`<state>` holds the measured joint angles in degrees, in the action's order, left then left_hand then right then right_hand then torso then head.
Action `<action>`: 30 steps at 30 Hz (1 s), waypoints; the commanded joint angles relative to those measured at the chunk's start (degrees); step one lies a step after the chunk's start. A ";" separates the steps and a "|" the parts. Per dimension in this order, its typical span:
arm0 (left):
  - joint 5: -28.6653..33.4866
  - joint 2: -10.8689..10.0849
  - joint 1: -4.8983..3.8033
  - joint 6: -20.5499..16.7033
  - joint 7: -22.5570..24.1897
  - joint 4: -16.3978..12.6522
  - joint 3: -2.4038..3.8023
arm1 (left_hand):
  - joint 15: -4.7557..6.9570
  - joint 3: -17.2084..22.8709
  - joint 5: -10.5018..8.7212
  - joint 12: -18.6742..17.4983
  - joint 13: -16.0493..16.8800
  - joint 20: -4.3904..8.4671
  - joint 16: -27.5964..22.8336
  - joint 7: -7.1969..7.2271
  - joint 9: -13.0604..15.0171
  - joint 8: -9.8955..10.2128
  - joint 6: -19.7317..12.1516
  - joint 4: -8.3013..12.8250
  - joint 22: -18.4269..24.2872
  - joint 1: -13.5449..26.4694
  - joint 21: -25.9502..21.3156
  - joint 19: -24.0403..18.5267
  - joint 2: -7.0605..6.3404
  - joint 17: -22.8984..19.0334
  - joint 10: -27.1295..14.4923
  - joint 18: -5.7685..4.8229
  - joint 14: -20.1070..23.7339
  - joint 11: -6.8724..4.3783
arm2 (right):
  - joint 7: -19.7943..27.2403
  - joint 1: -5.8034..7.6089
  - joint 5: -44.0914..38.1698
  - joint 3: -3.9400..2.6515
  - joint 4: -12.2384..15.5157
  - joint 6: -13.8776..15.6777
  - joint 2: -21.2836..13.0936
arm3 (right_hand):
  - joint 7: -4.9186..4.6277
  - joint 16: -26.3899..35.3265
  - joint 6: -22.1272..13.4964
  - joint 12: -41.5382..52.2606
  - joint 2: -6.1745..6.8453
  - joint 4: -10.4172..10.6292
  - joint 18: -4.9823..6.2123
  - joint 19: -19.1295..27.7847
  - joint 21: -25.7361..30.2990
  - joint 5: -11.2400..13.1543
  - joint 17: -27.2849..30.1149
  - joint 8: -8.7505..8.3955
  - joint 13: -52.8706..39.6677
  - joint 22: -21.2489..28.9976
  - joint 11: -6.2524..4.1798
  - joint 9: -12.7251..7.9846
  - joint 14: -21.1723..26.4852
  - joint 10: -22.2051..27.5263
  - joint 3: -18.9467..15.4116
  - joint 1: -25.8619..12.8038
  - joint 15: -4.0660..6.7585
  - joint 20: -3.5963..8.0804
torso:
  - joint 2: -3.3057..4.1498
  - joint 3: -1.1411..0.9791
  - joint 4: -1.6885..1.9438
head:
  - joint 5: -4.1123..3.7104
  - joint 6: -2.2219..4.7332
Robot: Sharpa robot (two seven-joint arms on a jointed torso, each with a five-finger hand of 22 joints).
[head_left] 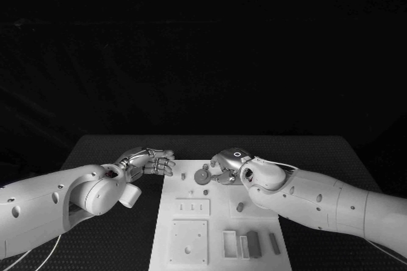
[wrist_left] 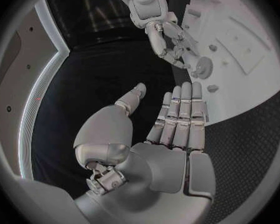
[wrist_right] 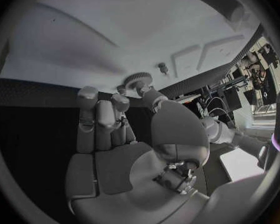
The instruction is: Assemble the parts on the task board
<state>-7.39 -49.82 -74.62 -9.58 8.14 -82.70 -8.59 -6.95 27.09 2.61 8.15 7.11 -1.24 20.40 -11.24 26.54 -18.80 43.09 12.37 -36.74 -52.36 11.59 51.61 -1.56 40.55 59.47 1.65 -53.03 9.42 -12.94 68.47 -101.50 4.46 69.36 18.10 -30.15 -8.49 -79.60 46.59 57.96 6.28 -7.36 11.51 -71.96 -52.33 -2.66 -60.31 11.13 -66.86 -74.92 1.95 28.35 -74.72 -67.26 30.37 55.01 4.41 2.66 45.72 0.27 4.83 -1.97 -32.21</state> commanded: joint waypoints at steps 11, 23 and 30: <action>0.18 0.05 -0.15 -0.33 1.27 1.00 0.03 | 0.02 0.20 0.23 -0.20 -0.02 0.02 -0.55 -0.95 0.04 0.16 -0.21 0.21 -0.18 -0.48 -0.31 0.02 -0.25 0.32 -0.05 0.90 -0.50 0.08 | 4.87 2.29 8.21 -1.75 3.56 3.94 -8.79 | -0.41 0.21 0.04 0.56 6.40 3.13 3.49 -0.48 0.08 -0.21 0.95 0.32 0.44 -0.93 0.37 0.08 -0.08 0.16 2.96 1.17 -0.49 0.53 | -0.15 -0.22 -0.26 | -1.48 0.28; -1.49 0.14 -0.14 -0.37 2.24 2.03 0.02 | 0.21 0.29 0.22 0.36 0.48 0.13 -0.62 0.14 0.36 -0.51 0.89 1.63 -0.52 -2.10 -0.15 0.54 0.30 0.95 1.26 0.94 -1.20 -0.42 | 23.87 3.24 19.02 -1.73 -3.83 -4.62 -13.84 | 0.36 1.20 1.81 0.67 3.00 -3.61 3.43 1.32 0.23 -0.19 2.65 1.80 0.54 -1.23 -0.31 0.83 1.96 1.43 1.25 7.05 0.08 -0.19 | -0.09 -0.50 -0.44 | -3.11 0.73; -1.49 0.25 -0.12 -0.32 1.98 2.17 0.01 | 0.29 0.01 0.22 0.38 0.66 0.21 -0.70 -0.38 0.32 -0.43 0.86 1.93 -0.62 -2.09 -0.14 0.70 0.14 1.18 1.35 0.93 -1.37 -0.50 | 25.81 3.20 19.77 -1.70 -7.97 -5.72 -14.27 | 0.75 1.51 1.43 0.56 3.34 -4.59 3.49 1.85 0.34 -0.19 3.03 1.75 0.61 -1.18 -0.66 0.87 2.64 1.98 0.49 6.97 0.39 -0.57 | -0.06 -0.47 -0.38 | -3.96 0.84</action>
<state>-8.38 -49.75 -74.62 -9.85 9.20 -80.47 -8.61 -6.65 27.01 2.61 8.37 7.71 -0.92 19.96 -10.94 26.89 -19.09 43.81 13.97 -37.29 -54.14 11.59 51.93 -1.36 41.67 60.50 2.19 -54.16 8.98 9.02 71.71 -83.26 2.76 62.23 14.89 -44.58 -7.99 -78.39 48.16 58.30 9.35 -11.64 11.37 -70.51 -52.33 -2.66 -57.33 12.69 -66.30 -74.92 1.30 29.14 -72.52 -65.58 30.83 61.71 4.73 2.04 45.63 -0.23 4.40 -5.69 -31.44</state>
